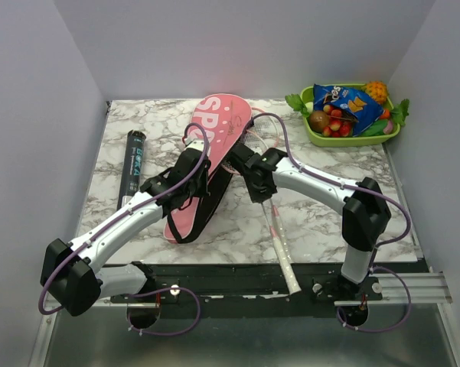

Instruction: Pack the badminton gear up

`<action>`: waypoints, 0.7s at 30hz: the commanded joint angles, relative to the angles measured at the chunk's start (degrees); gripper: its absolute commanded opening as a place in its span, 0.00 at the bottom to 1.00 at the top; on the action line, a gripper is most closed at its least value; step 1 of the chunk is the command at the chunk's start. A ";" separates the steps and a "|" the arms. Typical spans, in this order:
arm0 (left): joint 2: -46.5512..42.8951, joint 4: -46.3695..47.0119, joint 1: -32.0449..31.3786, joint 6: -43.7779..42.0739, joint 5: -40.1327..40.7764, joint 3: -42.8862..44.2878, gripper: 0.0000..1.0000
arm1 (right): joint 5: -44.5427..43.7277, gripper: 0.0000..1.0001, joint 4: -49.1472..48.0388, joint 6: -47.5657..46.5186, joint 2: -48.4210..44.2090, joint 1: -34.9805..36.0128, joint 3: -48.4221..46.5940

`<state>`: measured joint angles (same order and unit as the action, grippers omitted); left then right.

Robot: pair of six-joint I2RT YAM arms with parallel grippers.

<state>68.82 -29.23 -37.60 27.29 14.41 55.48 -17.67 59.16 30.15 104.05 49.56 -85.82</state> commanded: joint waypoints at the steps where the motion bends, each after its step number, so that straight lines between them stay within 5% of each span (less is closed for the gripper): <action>1: -0.62 1.55 -0.01 1.36 -4.65 -0.55 0.00 | 0.00 0.01 -8.79 -3.07 3.78 0.45 -6.10; 21: 4.04 2.16 -2.47 2.42 -9.84 0.41 0.00 | 9.39 0.01 -25.93 -4.31 28.39 -9.04 -25.27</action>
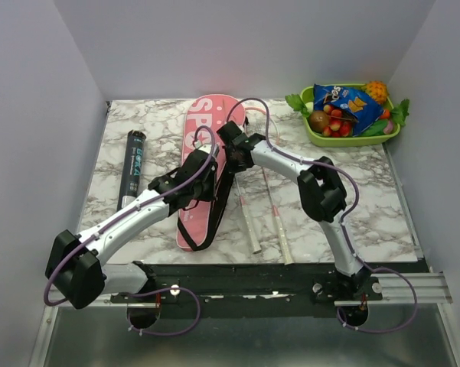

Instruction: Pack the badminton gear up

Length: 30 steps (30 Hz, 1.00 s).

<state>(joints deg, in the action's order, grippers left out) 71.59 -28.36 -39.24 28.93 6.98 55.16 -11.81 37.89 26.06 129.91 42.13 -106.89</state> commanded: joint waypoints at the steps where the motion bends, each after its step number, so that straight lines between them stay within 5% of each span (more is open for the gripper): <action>1: 1.53 1.38 -0.92 0.78 -2.33 0.92 0.00 | 4.68 0.01 -4.58 -0.14 2.89 -2.39 -5.07; 3: 2.41 1.81 -0.92 0.87 -2.41 1.27 0.00 | 6.71 0.09 -4.23 0.13 2.55 -2.84 -4.91; 4: 2.76 1.99 -0.92 0.78 -2.15 1.44 0.00 | 6.98 0.18 -4.31 0.21 2.11 -2.84 -3.25; 5: 3.20 2.25 -0.92 0.87 -2.06 1.62 0.00 | 7.59 0.37 -4.40 0.21 1.06 -2.84 -2.02; 8: 4.69 3.05 -0.92 0.78 -1.27 2.32 0.00 | 10.14 0.56 -4.84 -0.05 -4.12 -2.84 4.99; 20: 11.29 4.89 -0.92 -0.36 -0.39 5.49 0.00 | 11.27 0.62 -1.95 -1.80 -37.86 -3.28 34.72; 30: 11.20 6.03 -0.92 -0.89 1.63 5.84 0.00 | 27.62 0.61 0.44 -3.04 -39.73 -3.19 44.84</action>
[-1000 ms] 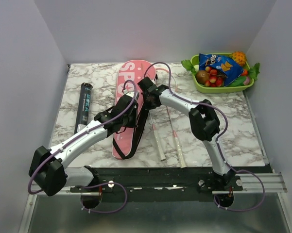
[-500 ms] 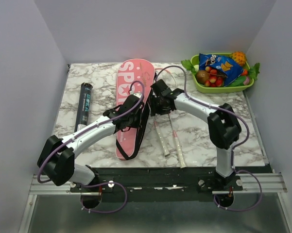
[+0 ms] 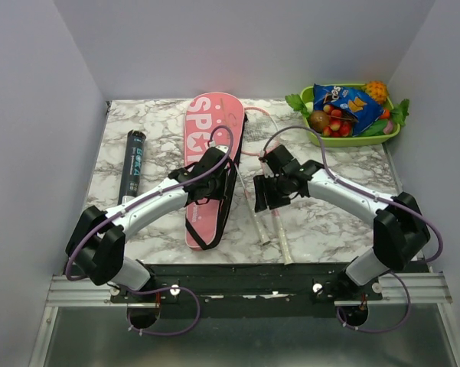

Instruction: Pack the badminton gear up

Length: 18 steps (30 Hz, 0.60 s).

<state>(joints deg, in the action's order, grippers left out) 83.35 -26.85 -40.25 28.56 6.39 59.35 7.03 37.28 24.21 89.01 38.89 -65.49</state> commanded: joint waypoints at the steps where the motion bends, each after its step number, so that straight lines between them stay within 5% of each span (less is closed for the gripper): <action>1: -0.65 4.53 0.08 -0.34 2.22 1.64 0.00 | 9.66 0.61 0.61 -1.18 1.95 0.04 3.88; 18: -3.37 3.91 0.08 0.36 2.48 -0.29 0.00 | 12.66 0.56 -5.37 1.28 7.49 0.30 10.30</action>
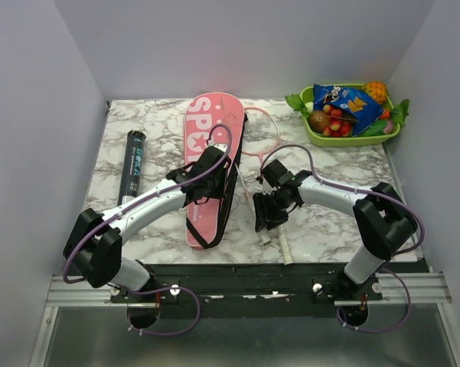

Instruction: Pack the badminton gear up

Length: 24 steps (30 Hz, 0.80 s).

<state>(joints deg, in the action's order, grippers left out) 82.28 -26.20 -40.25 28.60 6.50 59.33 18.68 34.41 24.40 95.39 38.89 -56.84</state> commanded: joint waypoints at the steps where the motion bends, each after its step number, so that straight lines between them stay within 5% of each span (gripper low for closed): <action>1: -2.47 3.34 0.17 0.32 2.37 -0.44 0.00 | 1.01 0.56 -2.68 1.17 1.89 0.48 1.73; 4: -3.35 4.04 0.08 0.93 2.55 -1.32 0.00 | 1.19 0.52 -3.56 1.52 2.60 0.74 2.35; 11: -4.85 5.45 0.00 1.99 2.29 -3.17 0.00 | 0.13 0.23 -4.44 2.23 4.01 0.74 1.03; 24: -5.91 16.87 -2.29 9.45 -0.61 -12.75 0.00 | 8.04 0.21 -0.14 4.69 5.24 0.75 -15.31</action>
<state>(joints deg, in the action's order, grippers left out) 77.84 -16.40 -41.50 33.85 7.11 48.45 23.68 37.34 28.64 99.00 39.72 -66.72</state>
